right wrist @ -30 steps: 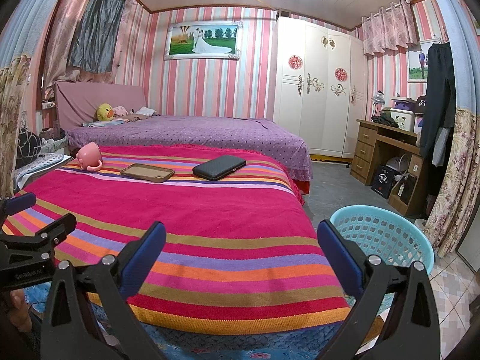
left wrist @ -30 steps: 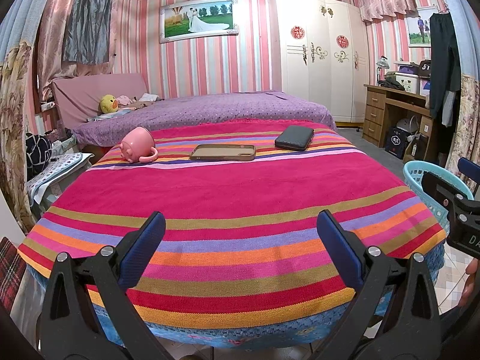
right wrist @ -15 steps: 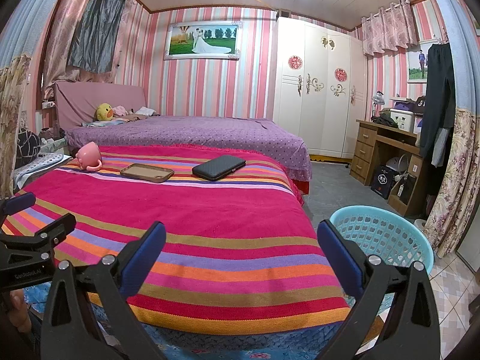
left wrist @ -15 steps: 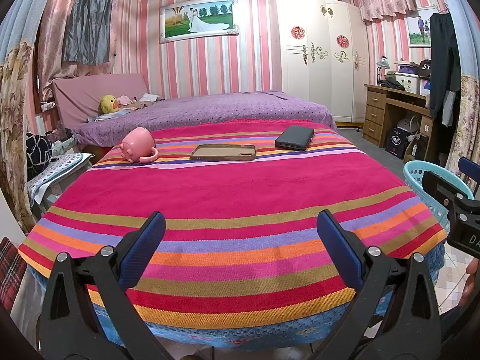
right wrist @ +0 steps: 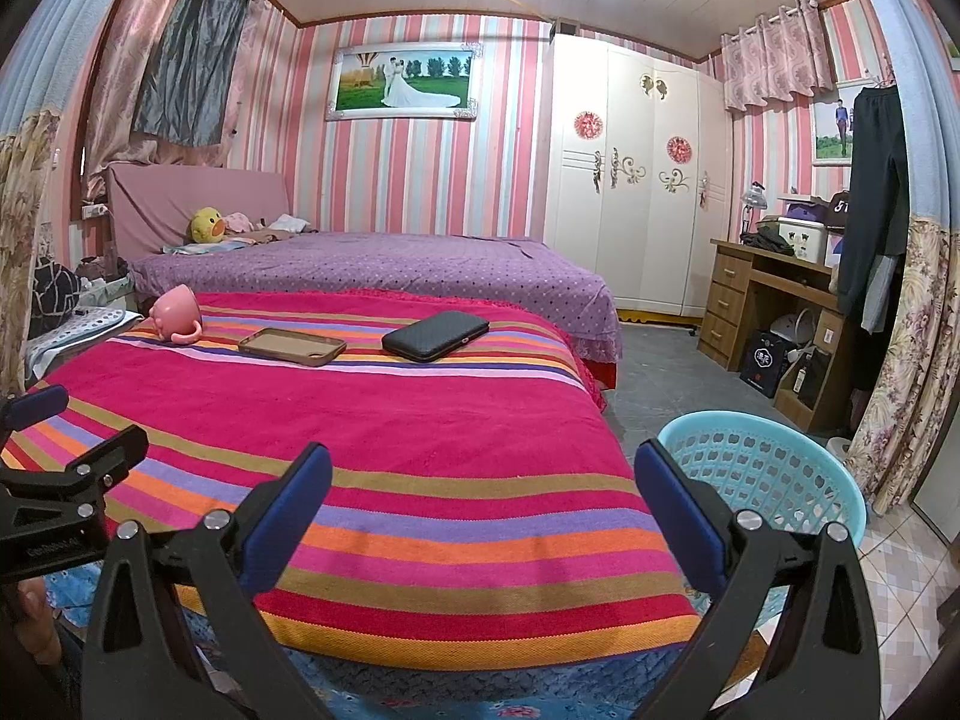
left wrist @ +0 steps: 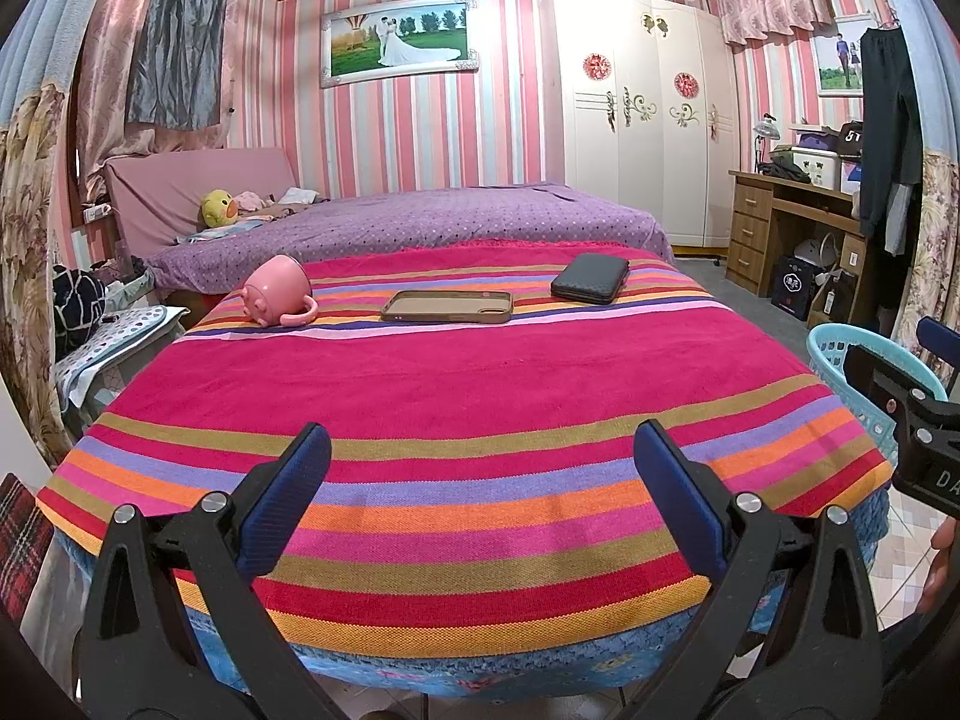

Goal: Collect trash

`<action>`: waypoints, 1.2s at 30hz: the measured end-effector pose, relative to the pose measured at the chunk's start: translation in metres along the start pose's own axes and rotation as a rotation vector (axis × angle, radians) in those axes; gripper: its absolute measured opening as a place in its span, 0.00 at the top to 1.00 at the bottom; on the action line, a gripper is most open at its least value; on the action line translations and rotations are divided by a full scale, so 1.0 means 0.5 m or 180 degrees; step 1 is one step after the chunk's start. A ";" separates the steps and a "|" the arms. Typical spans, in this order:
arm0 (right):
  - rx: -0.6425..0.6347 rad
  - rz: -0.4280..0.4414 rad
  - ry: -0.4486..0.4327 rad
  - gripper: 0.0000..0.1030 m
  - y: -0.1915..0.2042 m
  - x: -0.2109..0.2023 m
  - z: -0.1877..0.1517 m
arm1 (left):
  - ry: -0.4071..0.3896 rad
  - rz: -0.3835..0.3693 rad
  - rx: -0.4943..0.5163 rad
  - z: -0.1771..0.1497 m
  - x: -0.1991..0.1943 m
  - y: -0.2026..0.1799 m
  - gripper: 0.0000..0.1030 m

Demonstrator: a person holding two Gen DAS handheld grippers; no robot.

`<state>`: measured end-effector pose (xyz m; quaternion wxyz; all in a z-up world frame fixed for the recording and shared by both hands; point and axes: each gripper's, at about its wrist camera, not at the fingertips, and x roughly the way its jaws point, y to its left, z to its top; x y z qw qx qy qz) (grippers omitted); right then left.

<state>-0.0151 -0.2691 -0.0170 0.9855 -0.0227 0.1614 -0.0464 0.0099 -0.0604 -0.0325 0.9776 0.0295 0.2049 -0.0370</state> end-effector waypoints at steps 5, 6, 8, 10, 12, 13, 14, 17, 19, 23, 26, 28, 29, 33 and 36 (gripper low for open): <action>0.0003 -0.0002 -0.0001 0.04 -0.002 -0.001 0.001 | -0.0003 0.0002 0.0000 0.000 0.000 0.000 0.05; 0.0003 -0.0002 -0.0002 0.04 -0.002 -0.001 0.001 | -0.0004 0.0000 0.0000 0.001 -0.002 -0.001 0.05; 0.0002 -0.0003 -0.0001 0.04 -0.002 -0.001 0.001 | -0.0002 0.0000 0.0001 0.001 -0.001 -0.001 0.05; 0.0003 0.0002 0.0005 0.04 -0.002 0.000 0.001 | -0.0007 0.0002 -0.0001 0.001 -0.002 -0.001 0.05; 0.0003 -0.0001 0.0008 0.04 -0.005 -0.002 0.001 | -0.0007 0.0002 -0.0001 0.001 -0.002 -0.001 0.05; 0.0003 -0.0002 0.0007 0.04 -0.006 -0.003 0.002 | -0.0008 0.0002 -0.0003 0.002 -0.002 0.000 0.05; 0.0005 0.0001 0.0002 0.04 -0.007 -0.003 0.002 | -0.0006 0.0000 -0.0003 0.002 -0.002 0.000 0.05; 0.0004 0.0004 0.0007 0.04 -0.007 -0.002 0.002 | -0.0011 0.0001 -0.0001 0.002 -0.002 0.000 0.05; 0.0005 0.0009 0.0013 0.04 -0.008 -0.001 0.002 | -0.0011 0.0000 -0.0004 0.001 -0.002 0.000 0.05; 0.0009 0.0008 0.0012 0.04 -0.012 0.000 0.003 | -0.0014 0.0000 -0.0011 0.003 -0.003 0.001 0.05; 0.0007 0.0008 0.0015 0.04 -0.011 0.000 0.003 | -0.0013 0.0002 -0.0009 0.004 -0.003 0.001 0.05; 0.0003 0.0006 0.0012 0.04 -0.011 -0.001 0.003 | -0.0011 -0.0004 -0.0010 0.004 -0.003 0.001 0.05; 0.0004 0.0007 0.0012 0.04 -0.011 -0.001 0.003 | -0.0012 -0.0007 -0.0010 0.006 -0.004 0.001 0.05; 0.0008 0.0007 0.0014 0.04 -0.011 0.000 0.002 | -0.0012 -0.0005 -0.0013 0.006 -0.005 0.002 0.05; 0.0014 -0.0003 0.0017 0.04 -0.017 0.000 0.003 | -0.0013 -0.0007 -0.0012 0.006 -0.005 0.002 0.05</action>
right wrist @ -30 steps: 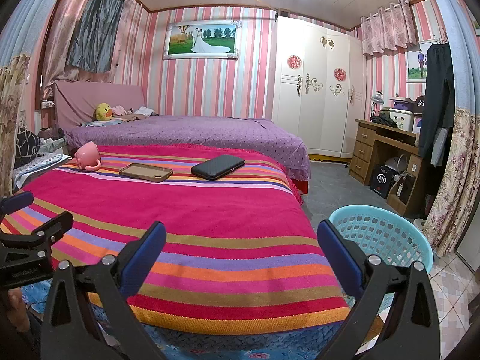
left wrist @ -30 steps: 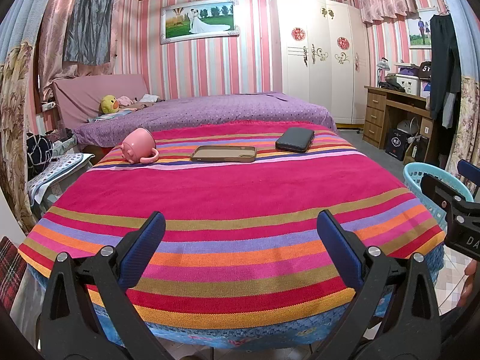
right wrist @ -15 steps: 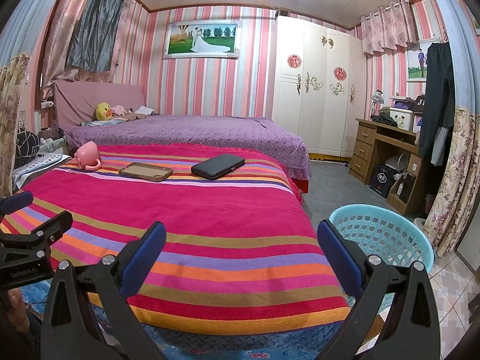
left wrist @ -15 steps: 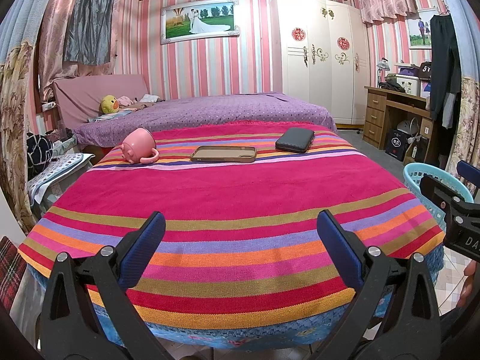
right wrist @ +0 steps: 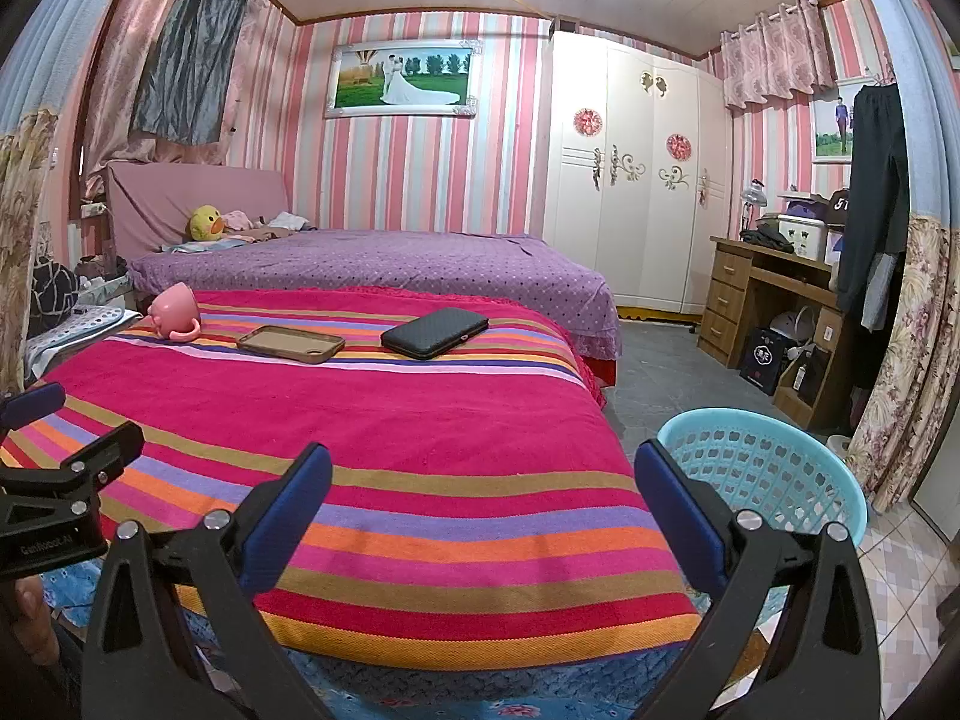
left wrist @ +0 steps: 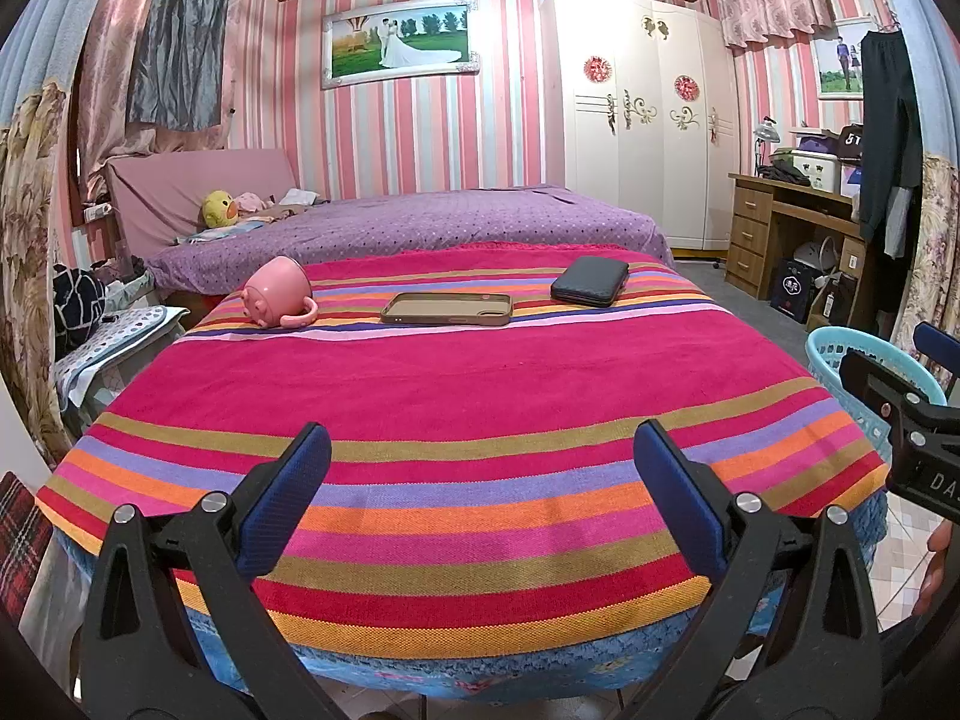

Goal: Collect trash

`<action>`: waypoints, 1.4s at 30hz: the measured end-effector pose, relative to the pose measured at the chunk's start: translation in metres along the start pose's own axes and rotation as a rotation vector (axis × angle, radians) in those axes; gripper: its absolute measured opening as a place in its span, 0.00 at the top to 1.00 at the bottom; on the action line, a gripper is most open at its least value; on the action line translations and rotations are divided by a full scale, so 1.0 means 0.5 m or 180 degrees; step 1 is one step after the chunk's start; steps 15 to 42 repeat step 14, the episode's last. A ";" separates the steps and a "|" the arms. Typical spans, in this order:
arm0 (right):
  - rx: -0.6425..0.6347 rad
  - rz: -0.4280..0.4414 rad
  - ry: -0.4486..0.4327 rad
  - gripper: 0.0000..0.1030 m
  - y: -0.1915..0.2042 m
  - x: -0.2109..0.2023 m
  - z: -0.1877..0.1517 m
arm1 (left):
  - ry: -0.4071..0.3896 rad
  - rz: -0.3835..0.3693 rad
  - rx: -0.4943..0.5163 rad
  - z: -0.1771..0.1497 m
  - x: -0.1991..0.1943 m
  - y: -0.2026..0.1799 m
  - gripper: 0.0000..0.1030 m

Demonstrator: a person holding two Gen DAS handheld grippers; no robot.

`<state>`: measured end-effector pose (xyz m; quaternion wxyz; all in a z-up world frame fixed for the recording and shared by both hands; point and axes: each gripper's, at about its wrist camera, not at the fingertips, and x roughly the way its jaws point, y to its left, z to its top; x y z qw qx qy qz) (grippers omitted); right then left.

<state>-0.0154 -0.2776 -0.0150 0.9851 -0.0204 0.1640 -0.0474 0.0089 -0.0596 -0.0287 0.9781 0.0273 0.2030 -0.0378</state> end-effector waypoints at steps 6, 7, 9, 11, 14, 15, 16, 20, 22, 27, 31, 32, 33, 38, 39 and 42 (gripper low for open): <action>-0.0003 -0.0002 0.0000 0.04 -0.001 0.000 0.000 | 0.0008 -0.0011 -0.0007 0.001 -0.001 0.000 0.05; 0.0000 -0.0002 0.0002 0.04 -0.002 0.000 0.000 | 0.0019 -0.0012 -0.0011 0.002 -0.001 0.000 0.05; 0.0001 -0.0008 0.0000 0.04 -0.004 -0.002 0.000 | 0.0047 -0.0018 -0.0016 0.004 0.000 0.000 0.05; 0.0000 -0.0009 0.0002 0.04 -0.007 -0.001 0.000 | 0.0053 -0.0025 -0.0032 0.004 -0.001 0.000 0.05; 0.0001 -0.0006 0.0002 0.04 -0.006 -0.002 0.000 | 0.0036 -0.0023 -0.0046 0.007 -0.002 0.002 0.05; 0.0001 -0.0006 0.0002 0.04 -0.006 -0.002 0.000 | 0.0036 -0.0023 -0.0046 0.007 -0.002 0.002 0.05; 0.0001 -0.0006 0.0002 0.04 -0.006 -0.002 0.000 | 0.0036 -0.0023 -0.0046 0.007 -0.002 0.002 0.05; 0.0001 -0.0006 0.0002 0.04 -0.006 -0.002 0.000 | 0.0036 -0.0023 -0.0046 0.007 -0.002 0.002 0.05; 0.0001 -0.0006 0.0002 0.04 -0.006 -0.002 0.000 | 0.0036 -0.0023 -0.0046 0.007 -0.002 0.002 0.05; 0.0001 -0.0006 0.0002 0.04 -0.006 -0.002 0.000 | 0.0036 -0.0023 -0.0046 0.007 -0.002 0.002 0.05; 0.0001 -0.0006 0.0002 0.04 -0.006 -0.002 0.000 | 0.0036 -0.0023 -0.0046 0.007 -0.002 0.002 0.05; 0.0001 -0.0006 0.0002 0.04 -0.006 -0.002 0.000 | 0.0036 -0.0023 -0.0046 0.007 -0.002 0.002 0.05; 0.0001 -0.0006 0.0002 0.04 -0.006 -0.002 0.000 | 0.0036 -0.0023 -0.0046 0.007 -0.002 0.002 0.05; 0.0001 -0.0006 0.0002 0.04 -0.006 -0.002 0.000 | 0.0036 -0.0023 -0.0046 0.007 -0.002 0.002 0.05; 0.0001 -0.0006 0.0002 0.04 -0.006 -0.002 0.000 | 0.0036 -0.0023 -0.0046 0.007 -0.002 0.002 0.05; 0.0001 -0.0006 0.0002 0.04 -0.006 -0.002 0.000 | 0.0036 -0.0023 -0.0046 0.007 -0.002 0.002 0.05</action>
